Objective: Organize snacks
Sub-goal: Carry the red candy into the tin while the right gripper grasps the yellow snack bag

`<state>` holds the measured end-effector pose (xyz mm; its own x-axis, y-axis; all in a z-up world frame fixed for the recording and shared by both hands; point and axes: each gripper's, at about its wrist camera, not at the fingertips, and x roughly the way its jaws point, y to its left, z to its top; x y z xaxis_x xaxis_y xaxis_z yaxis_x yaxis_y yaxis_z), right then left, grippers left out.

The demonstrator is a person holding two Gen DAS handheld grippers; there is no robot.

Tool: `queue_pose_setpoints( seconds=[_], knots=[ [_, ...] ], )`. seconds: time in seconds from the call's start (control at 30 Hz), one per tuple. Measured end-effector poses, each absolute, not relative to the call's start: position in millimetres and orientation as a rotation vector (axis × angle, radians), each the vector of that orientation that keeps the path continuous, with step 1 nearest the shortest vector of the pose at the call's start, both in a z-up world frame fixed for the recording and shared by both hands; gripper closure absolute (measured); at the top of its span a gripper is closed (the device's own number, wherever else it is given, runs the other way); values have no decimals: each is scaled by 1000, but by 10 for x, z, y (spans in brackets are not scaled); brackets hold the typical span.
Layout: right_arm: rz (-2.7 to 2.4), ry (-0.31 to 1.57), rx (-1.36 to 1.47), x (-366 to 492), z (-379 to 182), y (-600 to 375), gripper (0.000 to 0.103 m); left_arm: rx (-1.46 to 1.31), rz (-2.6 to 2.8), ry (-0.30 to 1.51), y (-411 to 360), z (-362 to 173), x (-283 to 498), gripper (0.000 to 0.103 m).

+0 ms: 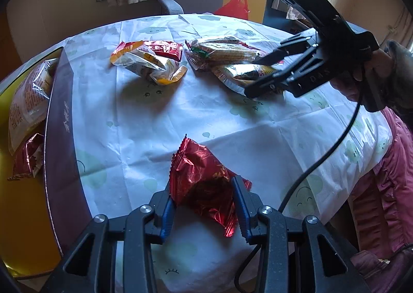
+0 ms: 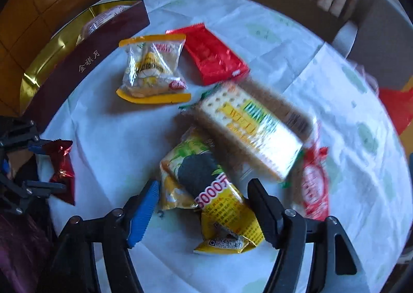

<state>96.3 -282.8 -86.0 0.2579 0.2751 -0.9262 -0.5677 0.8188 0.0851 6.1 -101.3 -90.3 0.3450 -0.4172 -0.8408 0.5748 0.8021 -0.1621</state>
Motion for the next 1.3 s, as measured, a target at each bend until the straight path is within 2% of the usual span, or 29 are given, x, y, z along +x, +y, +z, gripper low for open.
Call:
queue_pose_setpoints(
  seconds=[0.4,0.43,0.47,0.5,0.53,0.6,0.87,1.03,1.3],
  knots=[
    [464,1107,-164,560,-927,-2849,34,186,-653,998,-1015,-812,20,62],
    [448,1102,-177,585,-926,-2848,39,178,-658,986,-1006,-764,8,62],
    [427,1105,-200,621,-945,-2819,47,170,-665,966,-987,-697,-9,62],
    [402,1093,-222,618,-941,-2804,63,162,-670,948,-962,-634,-22,62],
    [399,1084,-224,606,-928,-2784,69,148,-672,932,-926,-574,-24,62],
    [370,1065,-265,555,-919,-2736,71,97,-674,905,-791,-419,-25,62],
    [277,1050,-261,503,-927,-2662,69,-136,-418,848,330,93,323,62],
    [259,1033,-270,507,-949,-2625,69,-193,-185,922,992,-52,844,62],
    [234,1015,-256,446,-952,-2626,69,-189,-37,991,1252,-390,1471,62]
  ],
)
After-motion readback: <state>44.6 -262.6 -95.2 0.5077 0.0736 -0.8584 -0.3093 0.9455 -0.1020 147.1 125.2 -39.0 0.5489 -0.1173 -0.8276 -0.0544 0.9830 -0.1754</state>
